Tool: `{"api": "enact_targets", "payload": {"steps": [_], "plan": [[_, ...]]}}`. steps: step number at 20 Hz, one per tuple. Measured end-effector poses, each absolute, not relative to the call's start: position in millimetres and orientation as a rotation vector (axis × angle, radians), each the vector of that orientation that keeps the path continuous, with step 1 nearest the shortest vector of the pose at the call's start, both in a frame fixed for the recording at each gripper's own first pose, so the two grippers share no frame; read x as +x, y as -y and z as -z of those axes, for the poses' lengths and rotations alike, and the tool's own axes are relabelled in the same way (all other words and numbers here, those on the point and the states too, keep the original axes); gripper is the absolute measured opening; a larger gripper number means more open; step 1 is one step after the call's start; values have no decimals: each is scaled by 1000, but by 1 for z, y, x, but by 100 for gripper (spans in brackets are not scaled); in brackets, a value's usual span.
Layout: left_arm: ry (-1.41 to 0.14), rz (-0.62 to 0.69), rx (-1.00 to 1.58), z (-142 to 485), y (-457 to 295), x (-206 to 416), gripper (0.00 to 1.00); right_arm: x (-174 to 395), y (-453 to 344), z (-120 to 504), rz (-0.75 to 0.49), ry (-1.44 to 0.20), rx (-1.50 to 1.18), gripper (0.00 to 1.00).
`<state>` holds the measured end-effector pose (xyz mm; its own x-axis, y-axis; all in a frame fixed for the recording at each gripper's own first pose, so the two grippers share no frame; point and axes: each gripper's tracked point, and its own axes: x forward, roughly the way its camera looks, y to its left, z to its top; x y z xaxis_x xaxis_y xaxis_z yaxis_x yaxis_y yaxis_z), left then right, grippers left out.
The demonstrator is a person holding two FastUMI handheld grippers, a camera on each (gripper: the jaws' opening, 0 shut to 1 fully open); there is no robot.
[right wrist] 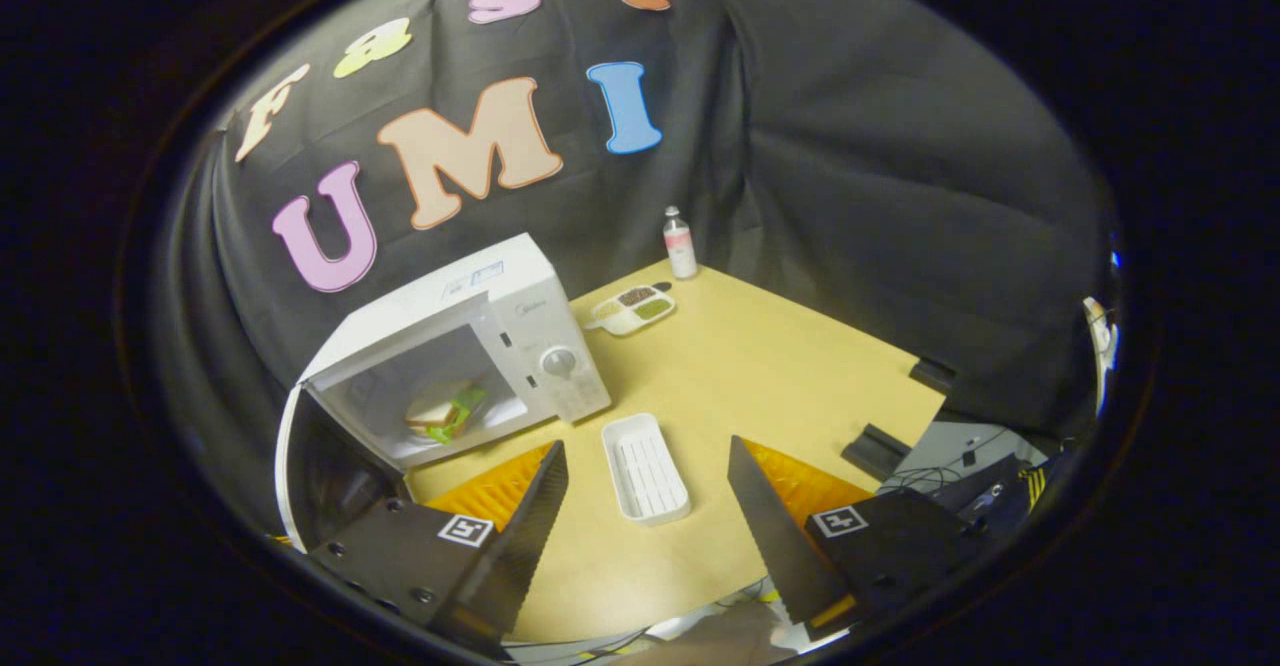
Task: Open the microwave oven with the left hand, put the food in, and close the microwave oven.
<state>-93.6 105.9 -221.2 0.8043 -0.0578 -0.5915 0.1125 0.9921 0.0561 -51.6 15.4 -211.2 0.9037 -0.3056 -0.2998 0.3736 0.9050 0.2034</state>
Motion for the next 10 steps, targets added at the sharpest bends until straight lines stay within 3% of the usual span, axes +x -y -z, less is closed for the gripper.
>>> {"api": "enact_targets", "payload": {"steps": [10], "plan": [[-610,166,137,219,-28,-50,1,-23,35,171,356,-161,227,99]]}}
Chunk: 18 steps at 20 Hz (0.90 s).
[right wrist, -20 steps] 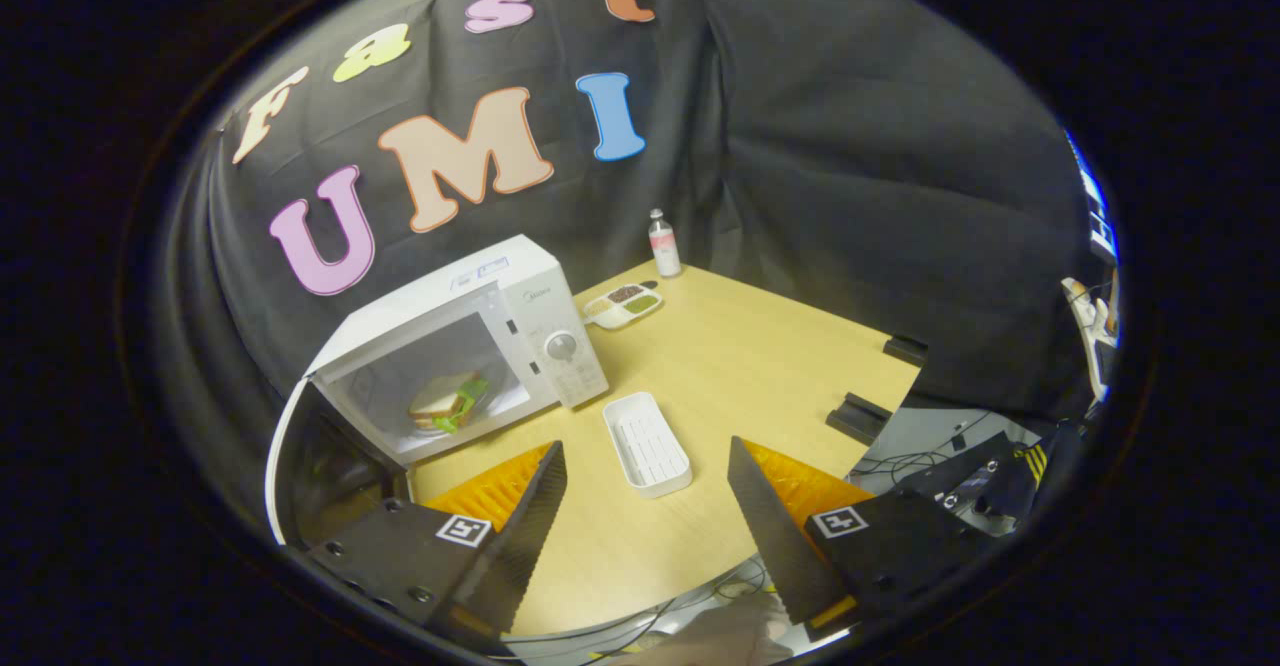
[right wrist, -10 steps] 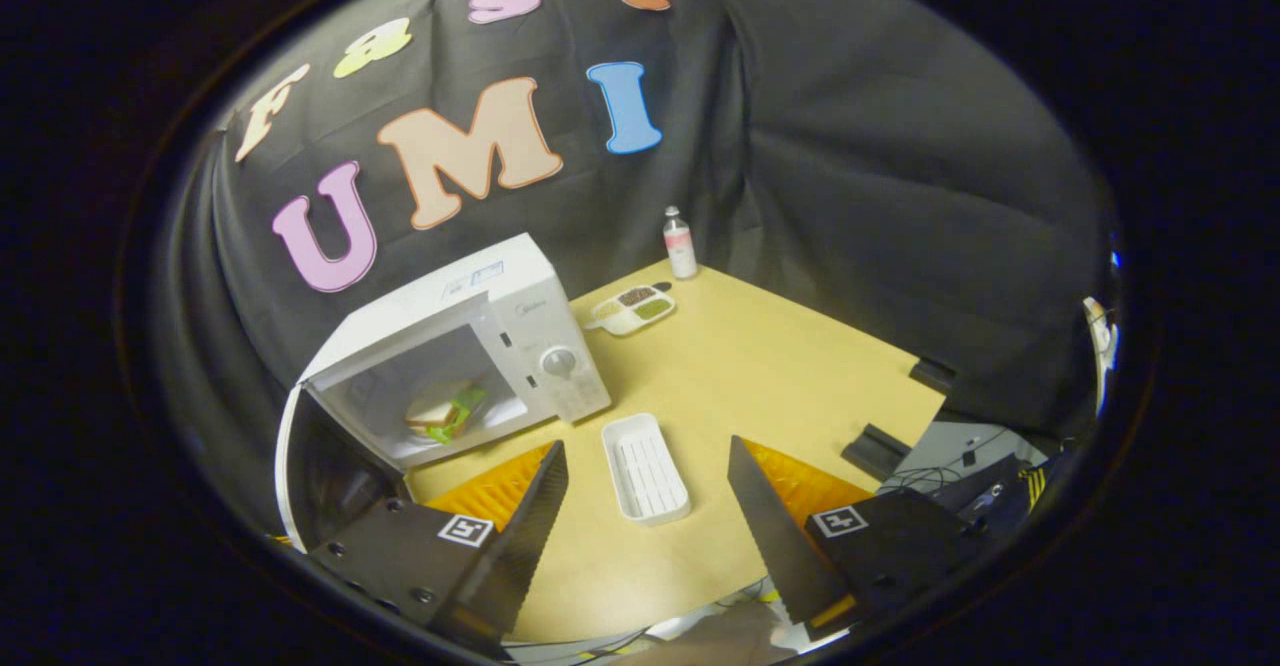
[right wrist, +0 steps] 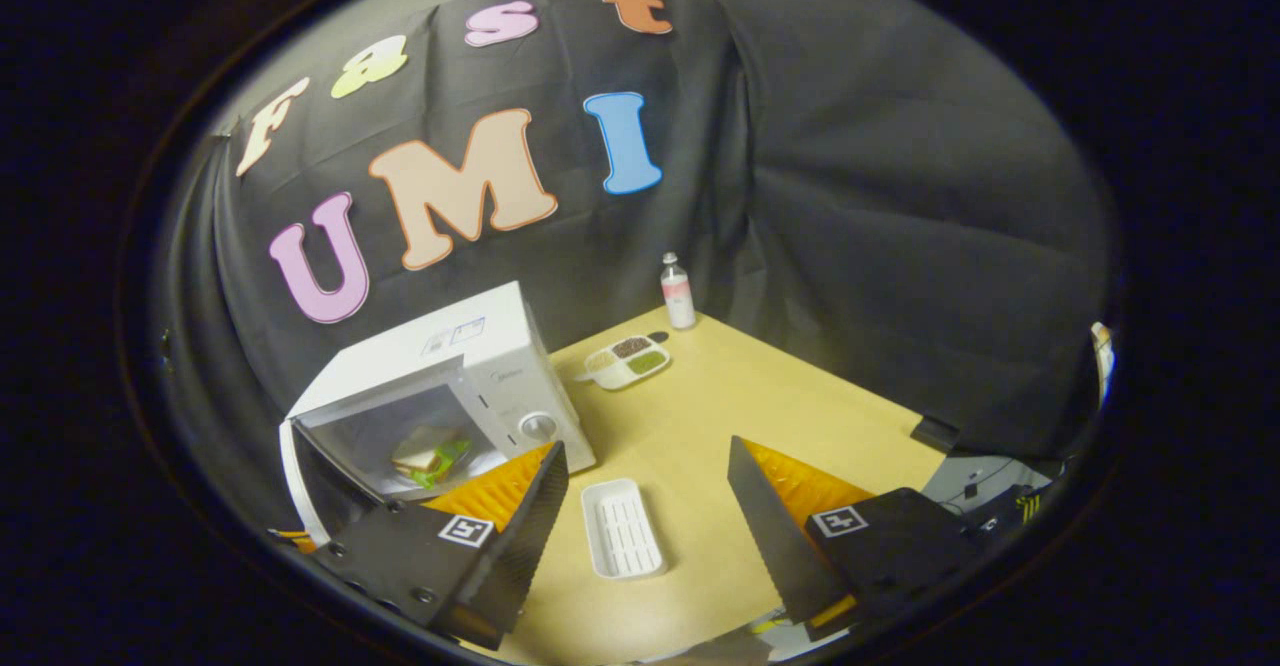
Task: Open the microwave oven with the left hand, put the food in, and close the microwave oven.
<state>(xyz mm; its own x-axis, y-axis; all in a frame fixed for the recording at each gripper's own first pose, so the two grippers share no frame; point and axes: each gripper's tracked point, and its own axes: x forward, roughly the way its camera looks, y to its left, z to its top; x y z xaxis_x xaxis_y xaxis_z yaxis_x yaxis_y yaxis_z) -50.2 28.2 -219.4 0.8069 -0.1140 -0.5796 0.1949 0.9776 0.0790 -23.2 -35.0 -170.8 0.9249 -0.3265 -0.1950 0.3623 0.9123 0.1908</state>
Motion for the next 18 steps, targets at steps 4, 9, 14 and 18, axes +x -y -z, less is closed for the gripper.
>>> {"api": "enact_targets", "payload": {"steps": [4,9,14,18], "plan": [[-590,206,132,219,5,-26,2,-15,51,162,357,-147,184,99],[-566,220,116,220,36,7,1,-9,75,154,357,-137,149,99],[-529,240,150,217,64,31,0,-4,102,152,380,-134,145,99],[-471,265,99,213,93,49,1,5,114,155,366,-150,161,99]]}}
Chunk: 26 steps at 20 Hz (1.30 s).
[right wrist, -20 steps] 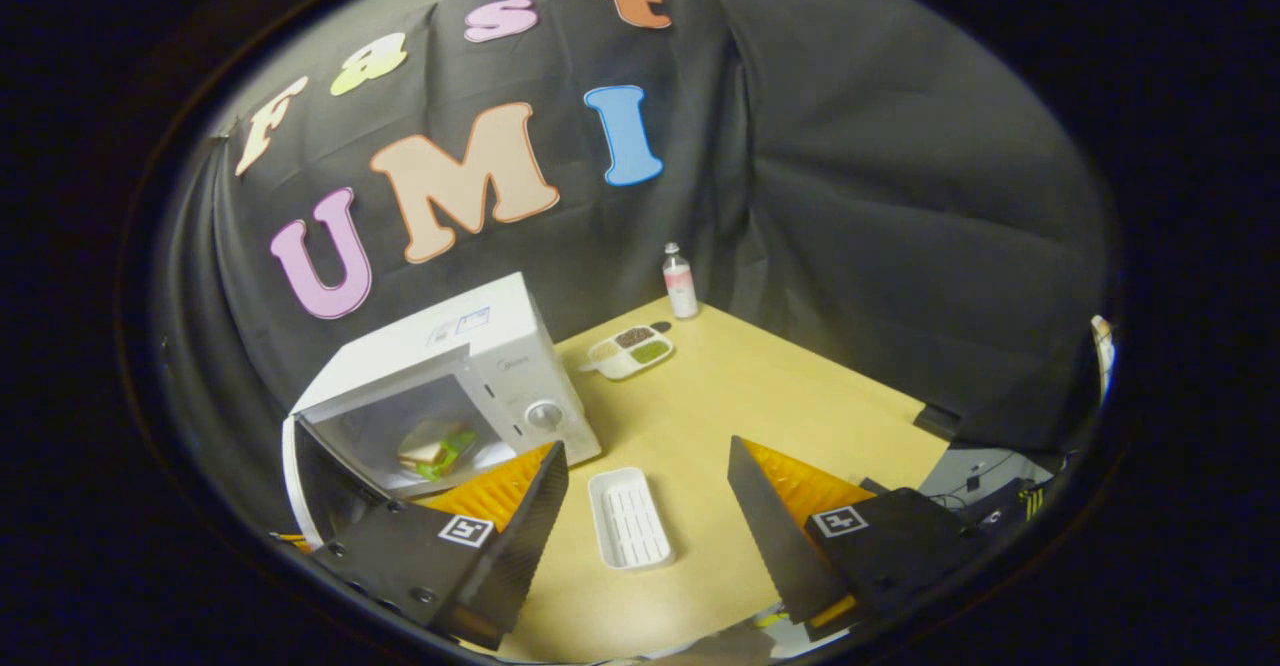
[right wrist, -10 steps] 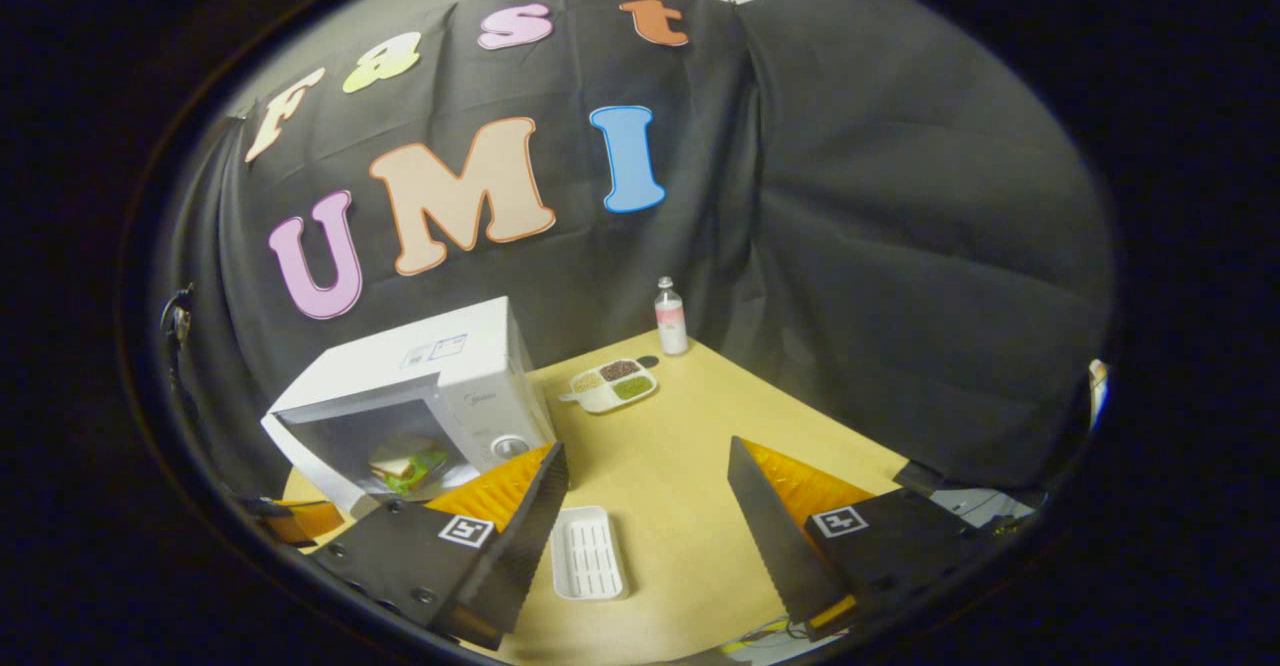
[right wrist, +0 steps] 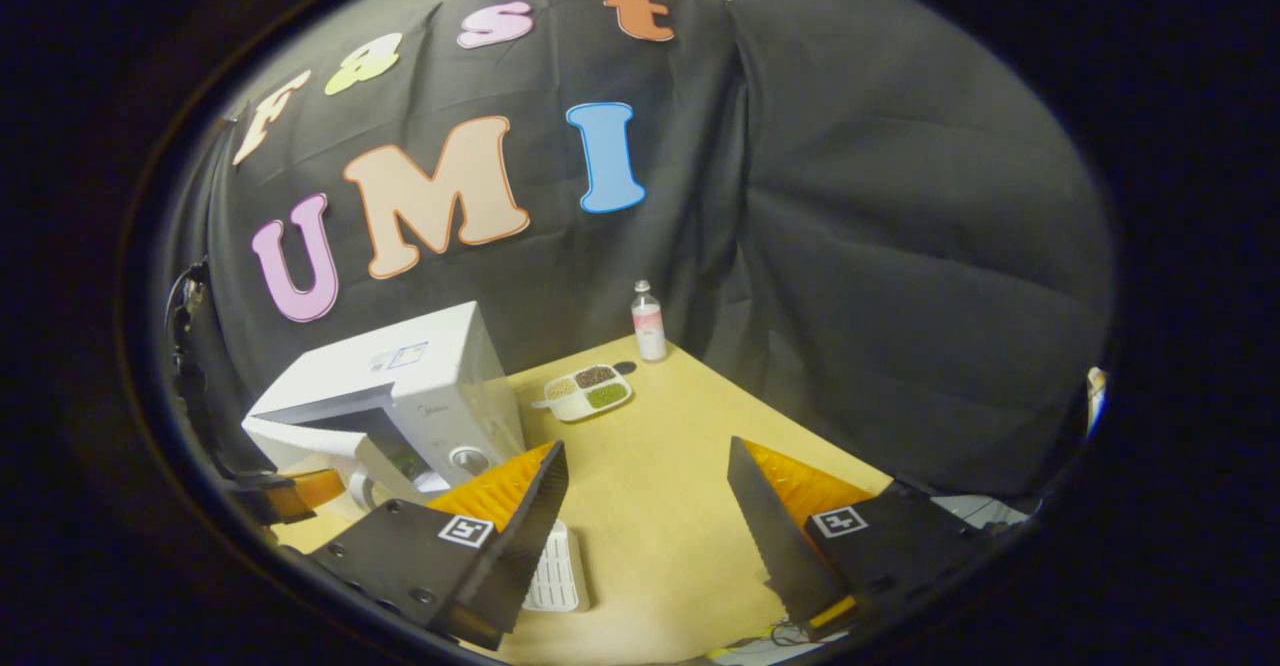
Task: Open the microwave oven with the left hand, put the food in, and close the microwave oven.
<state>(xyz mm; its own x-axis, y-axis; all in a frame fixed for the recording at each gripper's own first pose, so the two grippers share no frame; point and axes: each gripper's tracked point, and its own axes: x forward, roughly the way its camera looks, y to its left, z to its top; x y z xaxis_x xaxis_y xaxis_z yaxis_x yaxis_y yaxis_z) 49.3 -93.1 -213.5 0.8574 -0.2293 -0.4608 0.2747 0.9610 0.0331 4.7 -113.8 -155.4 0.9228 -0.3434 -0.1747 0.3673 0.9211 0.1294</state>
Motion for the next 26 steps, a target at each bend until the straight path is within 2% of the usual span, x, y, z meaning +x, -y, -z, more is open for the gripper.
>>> {"api": "enact_targets", "payload": {"steps": [6,7,11,12,13,16,17,18,26], "plan": [[-443,224,125,213,100,74,0,17,117,165,322,-199,117,99],[-433,216,130,211,100,78,3,20,116,166,309,-206,109,99],[-392,179,154,203,103,96,0,31,113,171,264,-232,92,99],[-385,174,156,201,105,99,2,34,113,173,257,-236,90,90],[-381,166,158,201,106,102,1,36,113,173,252,-238,89,99],[-386,134,157,202,107,110,0,39,114,177,248,-249,88,99],[-388,132,146,203,109,109,1,40,115,178,247,-255,85,90],[-383,131,138,202,111,111,1,41,114,179,244,-258,86,99],[-361,78,105,202,111,113,1,46,103,186,204,-286,77,99]]}}
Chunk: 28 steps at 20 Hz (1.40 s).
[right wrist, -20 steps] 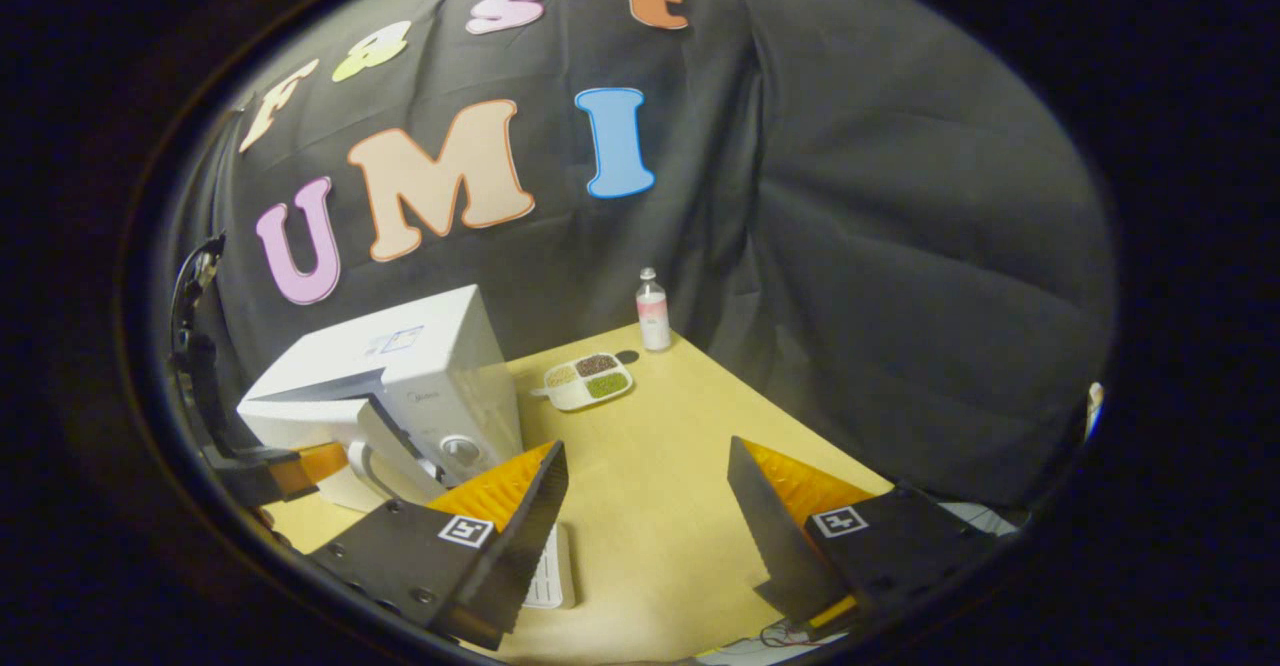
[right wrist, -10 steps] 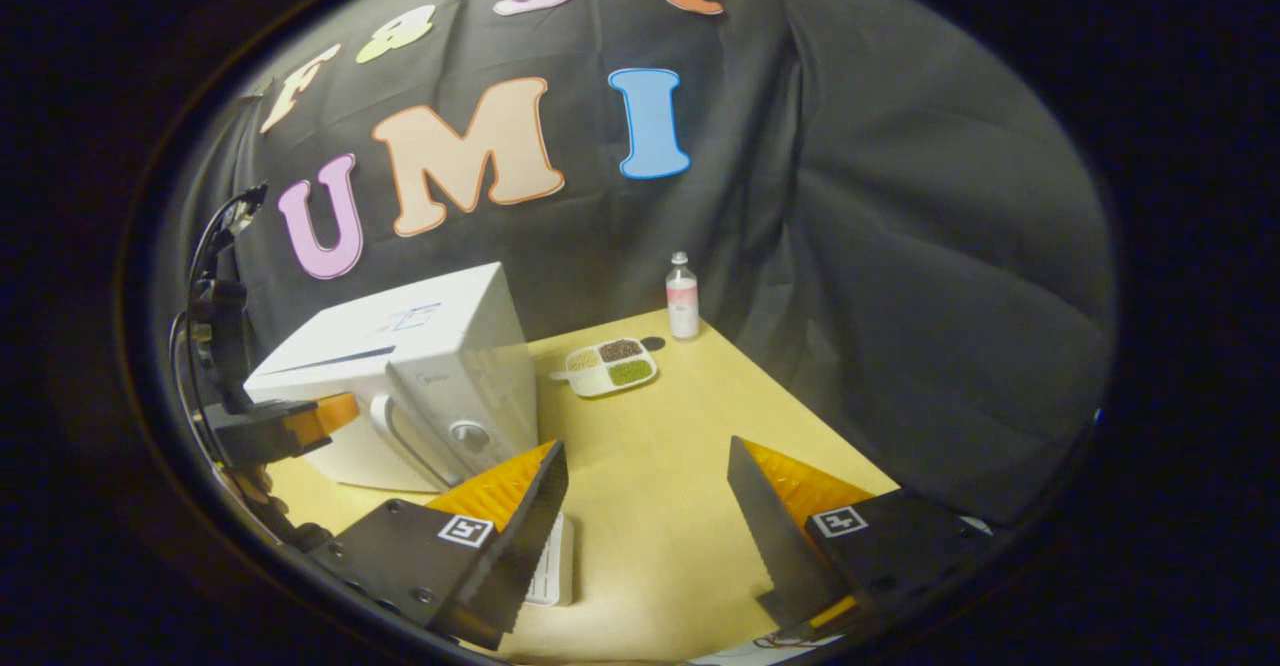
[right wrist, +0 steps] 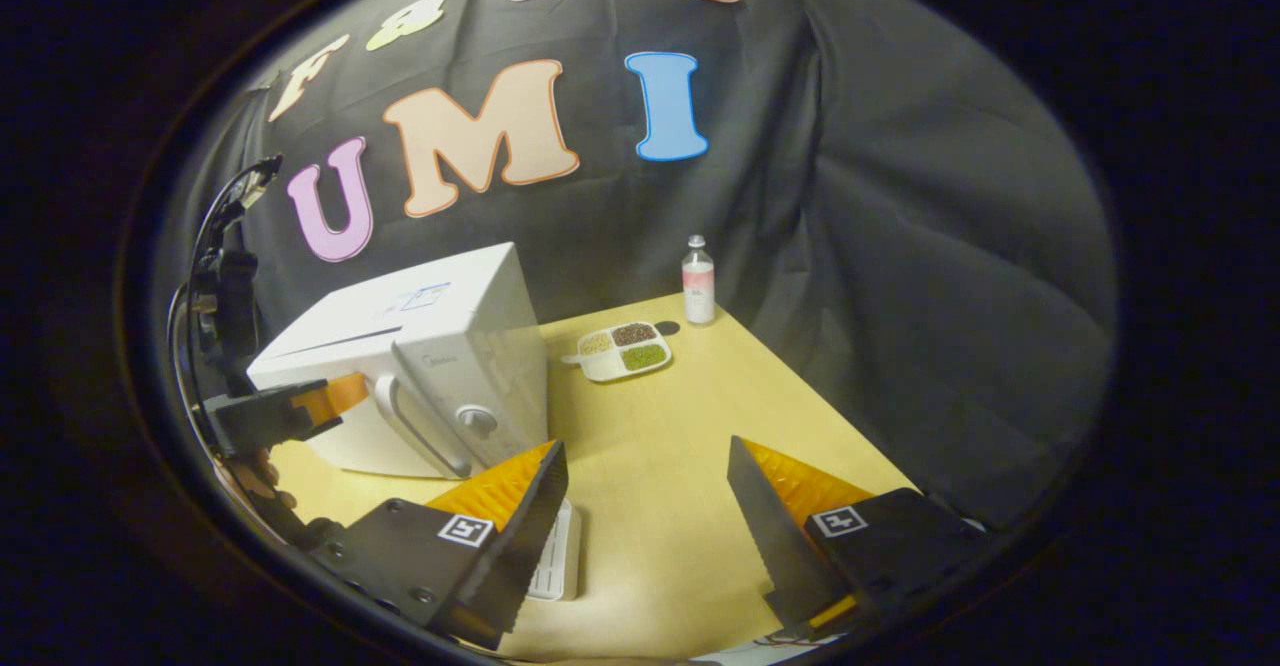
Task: Open the microwave oven with the left hand, put the food in, and close the microwave oven.
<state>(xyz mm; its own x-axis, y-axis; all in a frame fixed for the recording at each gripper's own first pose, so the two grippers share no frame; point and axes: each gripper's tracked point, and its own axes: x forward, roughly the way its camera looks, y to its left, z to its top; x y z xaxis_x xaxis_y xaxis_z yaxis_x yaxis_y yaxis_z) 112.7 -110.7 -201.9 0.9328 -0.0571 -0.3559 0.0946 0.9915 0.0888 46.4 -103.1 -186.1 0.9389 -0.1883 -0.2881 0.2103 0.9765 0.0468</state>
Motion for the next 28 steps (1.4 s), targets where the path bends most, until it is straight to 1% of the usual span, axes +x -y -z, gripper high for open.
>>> {"api": "enact_targets", "payload": {"steps": [5,6,7,10,11,12,13,14,15,16,18,19,24,25,26,28], "plan": [[-349,77,117,202,111,114,1,45,106,187,206,-286,89,99],[-347,76,125,202,111,114,3,44,107,187,207,-283,93,99],[-345,74,131,203,111,114,0,44,107,186,207,-279,98,99],[-323,72,123,199,113,120,0,44,107,186,206,-275,98,99],[-314,73,141,195,112,126,0,44,106,186,204,-273,96,90],[-333,70,125,200,113,118,1,44,107,186,202,-271,94,90],[-320,79,128,195,116,122,2,45,107,185,204,-271,92,90],[-315,82,132,196,116,125,0,44,109,185,207,-271,91,99],[-323,85,135,197,115,122,1,44,109,184,209,-269,94,99],[-318,88,133,197,115,123,0,44,109,185,209,-268,99,90],[-317,92,129,196,115,123,0,45,109,186,209,-269,99,90],[-317,93,130,196,116,123,1,44,109,185,209,-266,97,99],[-318,99,137,196,115,124,0,44,109,180,212,-251,91,99],[-320,99,136,196,115,123,2,43,109,180,211,-251,91,99],[-320,99,131,196,115,123,0,43,109,179,211,-248,92,99],[-312,103,108,196,116,123,1,41,109,173,212,-231,83,99]]}}
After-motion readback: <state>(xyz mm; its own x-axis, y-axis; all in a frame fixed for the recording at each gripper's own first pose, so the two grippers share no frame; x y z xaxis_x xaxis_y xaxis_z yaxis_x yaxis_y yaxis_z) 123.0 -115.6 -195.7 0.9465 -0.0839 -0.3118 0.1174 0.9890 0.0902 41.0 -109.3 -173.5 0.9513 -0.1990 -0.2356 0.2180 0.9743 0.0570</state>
